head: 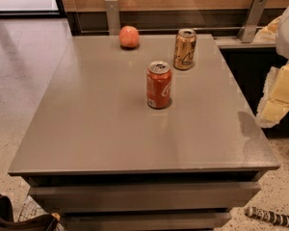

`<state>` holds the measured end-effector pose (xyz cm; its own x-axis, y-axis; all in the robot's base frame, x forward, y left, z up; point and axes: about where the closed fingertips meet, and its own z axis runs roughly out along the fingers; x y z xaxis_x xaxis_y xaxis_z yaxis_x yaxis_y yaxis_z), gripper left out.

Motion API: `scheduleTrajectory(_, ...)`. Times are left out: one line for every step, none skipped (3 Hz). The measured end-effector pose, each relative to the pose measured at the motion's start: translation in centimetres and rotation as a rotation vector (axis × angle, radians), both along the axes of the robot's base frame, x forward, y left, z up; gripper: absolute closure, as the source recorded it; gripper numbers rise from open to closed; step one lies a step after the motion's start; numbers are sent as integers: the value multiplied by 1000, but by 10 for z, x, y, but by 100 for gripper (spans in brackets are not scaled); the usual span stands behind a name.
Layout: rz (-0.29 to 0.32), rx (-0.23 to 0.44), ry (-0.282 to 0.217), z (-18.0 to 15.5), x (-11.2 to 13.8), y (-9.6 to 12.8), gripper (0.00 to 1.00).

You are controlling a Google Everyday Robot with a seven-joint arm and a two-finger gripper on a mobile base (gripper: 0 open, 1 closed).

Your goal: Pick orange can

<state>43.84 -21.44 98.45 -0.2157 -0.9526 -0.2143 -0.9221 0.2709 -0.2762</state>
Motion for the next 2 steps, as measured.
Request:
scheduleTrajectory(0,0,0,0,0,0,0)
scheduleTrajectory(-25,40,-51,-1,20,-10,0)
